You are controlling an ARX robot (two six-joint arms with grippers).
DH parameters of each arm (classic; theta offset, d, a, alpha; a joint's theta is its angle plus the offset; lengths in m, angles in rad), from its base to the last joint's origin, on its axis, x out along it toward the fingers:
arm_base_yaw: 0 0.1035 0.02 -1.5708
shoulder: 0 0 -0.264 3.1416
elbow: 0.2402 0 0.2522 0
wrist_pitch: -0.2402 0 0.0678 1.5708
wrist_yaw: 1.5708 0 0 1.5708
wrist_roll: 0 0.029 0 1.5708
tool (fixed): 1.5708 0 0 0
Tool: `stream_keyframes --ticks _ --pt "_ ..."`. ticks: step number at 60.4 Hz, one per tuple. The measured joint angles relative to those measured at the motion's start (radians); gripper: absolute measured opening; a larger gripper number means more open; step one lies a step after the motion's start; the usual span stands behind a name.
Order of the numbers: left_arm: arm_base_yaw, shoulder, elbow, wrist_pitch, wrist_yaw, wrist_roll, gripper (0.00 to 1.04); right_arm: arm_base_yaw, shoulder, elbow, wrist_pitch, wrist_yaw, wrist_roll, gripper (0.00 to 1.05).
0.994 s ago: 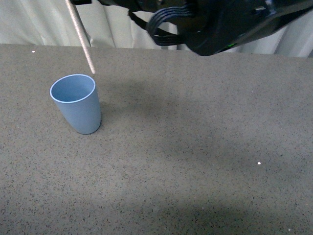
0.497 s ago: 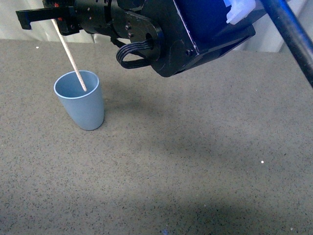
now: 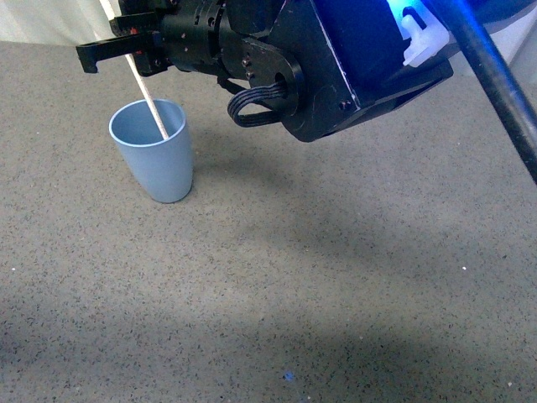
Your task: Transfer chopsticks to blue cup
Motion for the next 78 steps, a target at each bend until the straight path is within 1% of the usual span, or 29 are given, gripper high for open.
stream_keyframes --ticks 3,7,8,11,15,16,18,19,21,22,29,30,31,32,34,37,40,42,45,47,49,50,54,60,61,63,72,78 --pt "0.0 0.0 0.0 0.0 0.0 0.0 0.98 -0.001 0.0 -0.006 0.0 0.0 0.0 0.02" --pt "0.0 0.0 0.0 0.0 0.0 0.0 0.98 -0.003 0.0 -0.014 0.002 -0.002 0.011 0.12" --pt "0.0 0.0 0.0 0.0 0.0 0.0 0.98 -0.005 0.0 -0.021 0.01 -0.002 0.019 0.16" --pt "0.0 0.0 0.0 0.0 0.0 0.0 0.98 -0.008 -0.003 -0.035 0.024 -0.001 0.032 0.24" --pt "0.0 0.0 0.0 0.0 0.0 0.0 0.98 -0.014 -0.019 -0.069 0.046 0.004 0.066 0.38" --pt "0.0 0.0 0.0 0.0 0.0 0.0 0.98 -0.017 -0.031 -0.085 0.056 0.007 0.075 0.45" --pt "0.0 0.0 0.0 0.0 0.0 0.0 0.98 -0.02 -0.046 -0.106 0.072 0.024 0.08 0.51" --pt "0.0 0.0 0.0 0.0 0.0 0.0 0.98 -0.024 -0.061 -0.124 0.09 0.041 0.084 0.56" --pt "0.0 0.0 0.0 0.0 0.0 0.0 0.98 -0.029 -0.084 -0.148 0.11 0.056 0.089 0.63" --pt "0.0 0.0 0.0 0.0 0.0 0.0 0.98 -0.034 -0.106 -0.169 0.116 0.07 0.095 0.7" --pt "0.0 0.0 0.0 0.0 0.0 0.0 0.98 -0.058 -0.17 -0.234 0.16 0.141 0.113 0.9" --pt "0.0 0.0 0.0 0.0 -0.001 0.0 0.98 -0.057 -0.178 -0.241 0.17 0.203 0.104 0.92" --pt "0.0 0.0 0.0 0.0 -0.001 0.0 0.98 -0.056 -0.181 -0.245 0.174 0.224 0.104 0.91" --pt "0.0 0.0 0.0 0.0 0.0 0.0 0.98 -0.055 -0.192 -0.264 0.193 0.33 0.077 0.88" --pt "0.0 0.0 0.0 0.0 0.001 0.0 0.98 -0.055 -0.214 -0.304 0.226 0.501 0.039 0.83" --pt "0.0 0.001 0.0 0.0 0.001 0.0 0.98 -0.065 -0.27 -0.403 0.28 0.733 -0.018 0.74" --pt "0.0 0.001 0.0 0.0 0.001 0.0 0.98 -0.081 -0.324 -0.493 0.318 0.863 -0.049 0.67" --pt "0.0 0.001 0.0 0.0 0.0 0.0 0.98 -0.106 -0.383 -0.583 0.351 0.939 -0.067 0.6" --pt "0.0 0.001 0.0 0.0 -0.002 0.0 0.98 -0.135 -0.445 -0.668 0.38 0.95 -0.082 0.53" --pt "0.0 0.001 0.0 0.0 -0.002 0.0 0.98 -0.157 -0.49 -0.726 0.397 0.94 -0.088 0.47" --pt "0.0 0.001 0.0 0.0 -0.002 0.0 0.98 -0.19 -0.55 -0.805 0.418 0.917 -0.095 0.39" --pt "0.0 0.001 0.0 0.0 -0.001 0.0 0.98 -0.193 -0.557 -0.814 0.42 0.915 -0.095 0.39" --pt "0.0 0.001 0.0 0.0 0.0 0.0 0.98 -0.24 -0.633 -0.925 0.438 0.88 -0.102 0.26" --pt "0.0 0.001 0.0 0.0 0.001 0.0 0.98 -0.286 -0.739 -1.041 0.401 0.829 -0.107 0.1" --pt "0.0 0.001 0.0 0.0 0.001 0.0 0.98 -0.297 -0.769 -1.068 0.397 0.816 -0.108 0.06" --pt "0.0 0.001 0.0 0.0 0.001 0.0 0.98 -0.309 -0.8 -1.092 0.396 0.803 -0.108 0.01" --pt "0.0 0.001 0.0 0.0 0.0 0.0 0.98 -0.384 -0.982 -1.234 0.375 0.717 -0.112 0.01" --pt "0.0 0.001 0.0 0.0 0.001 0.0 0.98 -0.429 -1.067 -1.3 0.344 0.685 -0.112 0.01"
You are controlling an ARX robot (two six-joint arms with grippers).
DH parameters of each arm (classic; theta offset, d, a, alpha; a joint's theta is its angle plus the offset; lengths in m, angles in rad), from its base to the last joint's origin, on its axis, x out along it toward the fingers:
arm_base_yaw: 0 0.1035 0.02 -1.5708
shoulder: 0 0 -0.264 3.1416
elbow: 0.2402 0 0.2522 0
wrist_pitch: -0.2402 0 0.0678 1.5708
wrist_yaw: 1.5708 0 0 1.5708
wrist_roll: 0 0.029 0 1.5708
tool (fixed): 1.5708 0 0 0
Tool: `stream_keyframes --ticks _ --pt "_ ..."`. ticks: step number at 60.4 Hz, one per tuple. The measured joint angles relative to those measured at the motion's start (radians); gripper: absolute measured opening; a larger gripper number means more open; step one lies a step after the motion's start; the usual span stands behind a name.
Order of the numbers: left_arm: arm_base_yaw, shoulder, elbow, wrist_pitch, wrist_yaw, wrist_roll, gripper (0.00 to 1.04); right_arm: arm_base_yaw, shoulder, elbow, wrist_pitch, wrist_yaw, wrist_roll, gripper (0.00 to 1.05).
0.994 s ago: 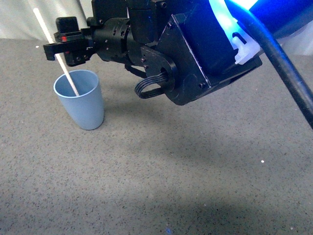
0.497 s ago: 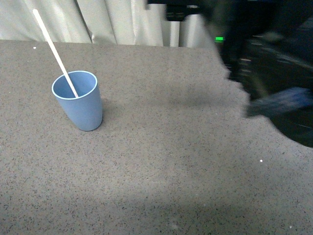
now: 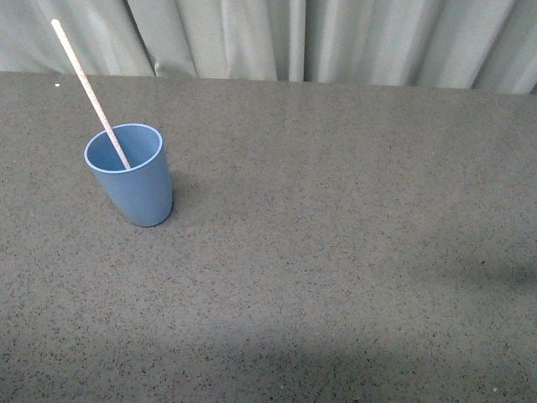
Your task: Transfer chopsticks to blue cup
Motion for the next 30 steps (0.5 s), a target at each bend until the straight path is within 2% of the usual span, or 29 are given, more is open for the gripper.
stream_keyframes --ticks 30 --pt "0.0 0.0 0.0 0.0 0.0 0.0 0.98 -0.123 -0.416 -0.159 -0.254 -0.121 0.0 0.01"
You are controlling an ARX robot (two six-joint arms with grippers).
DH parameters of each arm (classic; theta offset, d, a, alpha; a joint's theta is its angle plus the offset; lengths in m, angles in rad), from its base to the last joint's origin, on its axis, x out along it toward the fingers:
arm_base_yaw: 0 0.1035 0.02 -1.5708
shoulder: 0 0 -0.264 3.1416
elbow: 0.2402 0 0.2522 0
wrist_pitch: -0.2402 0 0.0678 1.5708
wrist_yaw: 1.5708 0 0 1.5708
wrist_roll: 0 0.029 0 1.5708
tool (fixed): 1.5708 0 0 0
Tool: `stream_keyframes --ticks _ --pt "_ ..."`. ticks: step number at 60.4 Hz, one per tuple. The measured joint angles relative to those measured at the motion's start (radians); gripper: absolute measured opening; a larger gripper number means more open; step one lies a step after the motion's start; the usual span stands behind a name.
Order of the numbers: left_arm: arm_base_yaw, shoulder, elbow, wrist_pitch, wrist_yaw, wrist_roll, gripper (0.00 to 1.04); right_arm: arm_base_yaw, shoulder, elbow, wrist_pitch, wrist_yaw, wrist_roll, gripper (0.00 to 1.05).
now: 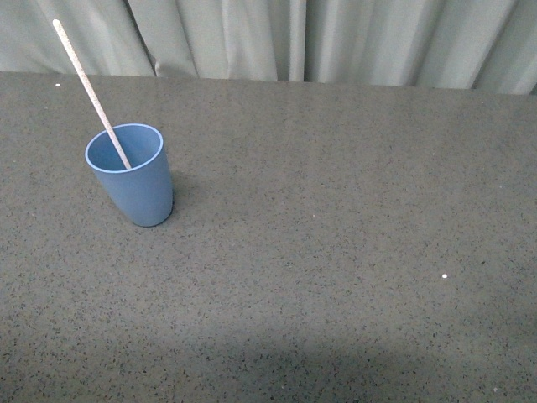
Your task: Transfer chopsticks to blue cup
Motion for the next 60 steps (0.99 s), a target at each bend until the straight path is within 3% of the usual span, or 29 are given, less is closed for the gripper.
stream_keyframes --ticks 5,9,30,60 --pt "0.0 0.0 0.0 0.0 0.0 0.0 0.98 -0.064 -0.094 -0.018 -0.076 -0.087 -0.001 0.01" --pt "0.0 0.0 0.0 0.0 -0.001 0.0 0.98 -0.089 -0.167 -0.028 -0.137 -0.087 0.0 0.01" --pt "0.0 0.0 0.0 0.0 0.0 0.0 0.98 -0.091 -0.443 -0.041 -0.385 -0.092 0.0 0.01" --pt "0.0 0.0 0.0 0.0 0.0 0.0 0.98 -0.091 -0.678 -0.041 -0.611 -0.092 0.0 0.01"
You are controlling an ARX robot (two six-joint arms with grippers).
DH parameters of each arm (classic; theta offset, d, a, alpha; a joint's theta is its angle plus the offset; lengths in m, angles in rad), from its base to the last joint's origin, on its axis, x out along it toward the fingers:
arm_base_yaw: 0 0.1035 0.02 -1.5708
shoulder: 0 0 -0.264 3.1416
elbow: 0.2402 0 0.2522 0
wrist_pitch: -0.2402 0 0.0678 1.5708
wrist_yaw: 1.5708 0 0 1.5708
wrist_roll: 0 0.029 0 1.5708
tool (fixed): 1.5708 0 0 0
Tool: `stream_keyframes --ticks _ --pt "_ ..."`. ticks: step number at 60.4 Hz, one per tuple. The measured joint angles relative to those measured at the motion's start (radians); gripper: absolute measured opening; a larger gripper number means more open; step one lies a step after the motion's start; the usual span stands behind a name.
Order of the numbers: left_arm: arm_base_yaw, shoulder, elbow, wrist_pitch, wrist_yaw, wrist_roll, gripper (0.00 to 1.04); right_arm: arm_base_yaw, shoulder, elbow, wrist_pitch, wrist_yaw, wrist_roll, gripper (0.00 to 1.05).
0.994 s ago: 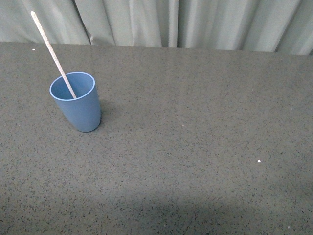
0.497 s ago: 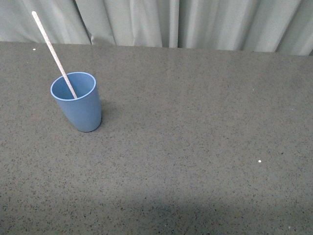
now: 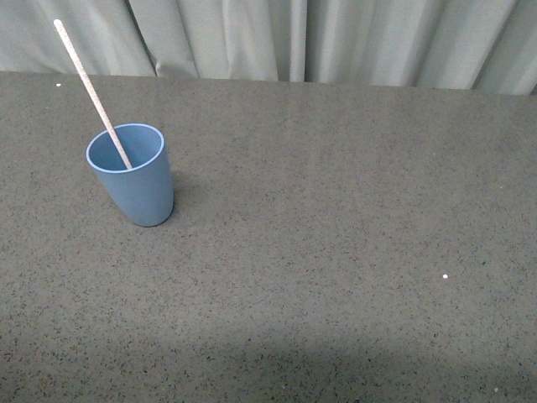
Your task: Transfer chopsticks to blue cup
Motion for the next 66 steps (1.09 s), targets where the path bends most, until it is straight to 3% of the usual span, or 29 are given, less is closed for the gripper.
stream_keyframes --ticks 21,29,62,66 --pt "0.0 0.0 0.0 0.0 0.0 0.0 0.98 0.0 -0.087 0.0 -0.087 0.0 0.0 0.01" --pt "0.0 0.0 0.0 0.0 -0.001 0.0 0.98 0.0 -0.235 0.001 -0.258 -0.002 -0.001 0.02" --pt "0.0 0.0 0.0 0.0 0.0 0.0 0.98 0.0 -0.257 0.001 -0.264 -0.002 -0.001 0.96" --pt "0.0 0.0 0.0 0.0 0.0 0.0 0.98 0.0 -0.257 0.001 -0.264 -0.002 0.0 0.95"
